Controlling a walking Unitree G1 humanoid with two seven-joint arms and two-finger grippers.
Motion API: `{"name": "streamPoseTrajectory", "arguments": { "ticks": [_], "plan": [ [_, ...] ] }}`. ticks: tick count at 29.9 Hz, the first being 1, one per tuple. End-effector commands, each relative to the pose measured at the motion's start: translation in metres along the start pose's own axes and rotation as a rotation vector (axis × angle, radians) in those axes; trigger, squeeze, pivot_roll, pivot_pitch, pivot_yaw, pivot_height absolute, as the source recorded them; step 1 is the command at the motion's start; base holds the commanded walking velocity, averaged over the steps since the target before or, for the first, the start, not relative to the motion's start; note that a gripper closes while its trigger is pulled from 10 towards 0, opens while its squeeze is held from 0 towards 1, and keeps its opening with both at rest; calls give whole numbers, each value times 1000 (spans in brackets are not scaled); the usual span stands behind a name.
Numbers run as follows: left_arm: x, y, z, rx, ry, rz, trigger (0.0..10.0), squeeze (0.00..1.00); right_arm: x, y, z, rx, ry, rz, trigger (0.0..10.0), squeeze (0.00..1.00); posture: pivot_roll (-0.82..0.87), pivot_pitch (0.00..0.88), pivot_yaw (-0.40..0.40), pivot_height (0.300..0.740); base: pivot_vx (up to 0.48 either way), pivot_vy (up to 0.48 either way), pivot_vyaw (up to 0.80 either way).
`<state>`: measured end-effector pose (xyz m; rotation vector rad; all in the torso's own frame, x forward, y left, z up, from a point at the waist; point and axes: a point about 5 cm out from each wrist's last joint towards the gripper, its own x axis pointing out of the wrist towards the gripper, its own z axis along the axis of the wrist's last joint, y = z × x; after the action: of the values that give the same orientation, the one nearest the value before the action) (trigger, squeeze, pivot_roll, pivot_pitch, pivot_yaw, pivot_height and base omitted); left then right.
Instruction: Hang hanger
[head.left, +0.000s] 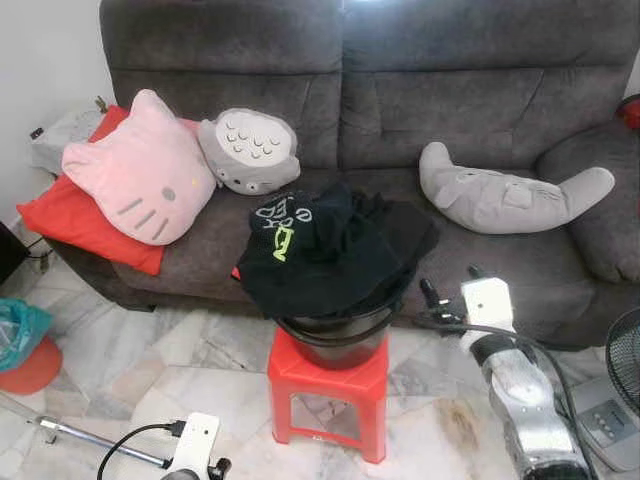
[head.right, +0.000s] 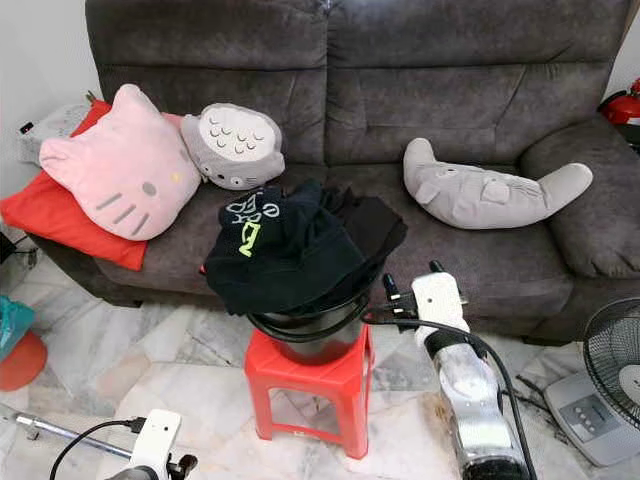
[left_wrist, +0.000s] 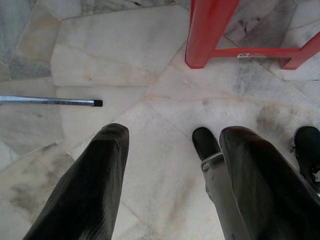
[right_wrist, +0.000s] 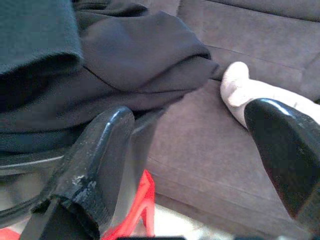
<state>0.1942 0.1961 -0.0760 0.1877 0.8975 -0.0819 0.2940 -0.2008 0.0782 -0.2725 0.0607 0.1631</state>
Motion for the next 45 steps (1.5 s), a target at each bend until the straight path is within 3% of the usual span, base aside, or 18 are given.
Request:
{"name": "streamPoseTrajectory", "arguments": {
  "ticks": [1, 6, 8, 14, 34, 45],
  "plan": [
    [-1, 6, -1, 5, 8, 18, 10000, 0, 3, 1, 4, -7, -22, 31, 10000, 0, -219, 0, 104, 740, 0, 0, 0],
    [0, 6, 0, 9, 6, 17, 10000, 0, 2, 6, 2, 20, -17, 87, 10000, 0, -222, 0, 108, 740, 0, 0, 0],
    [0, 5, 0, 10, 3, 16, 10000, 0, -1, 16, -2, 15, -7, 173, 10000, 0, -217, 0, 109, 740, 0, 0, 0],
    [0, 6, 3, 14, -5, 18, 10000, 0, 1, 22, 6, -9, -47, 225, 10000, 0, -219, 0, 111, 740, 0, 0, 0],
    [1, 6, 7, 20, -20, 20, 10000, 0, 22, 15, 27, -118, -94, 305, 10000, 0, -215, 0, 113, 740, 0, 0, 0],
    [1, 6, 9, 24, -28, 25, 10000, 0, 35, 17, 57, -173, -193, 341, 10000, 0, -211, 0, 114, 740, 0, 0, 0]
  ]
}}
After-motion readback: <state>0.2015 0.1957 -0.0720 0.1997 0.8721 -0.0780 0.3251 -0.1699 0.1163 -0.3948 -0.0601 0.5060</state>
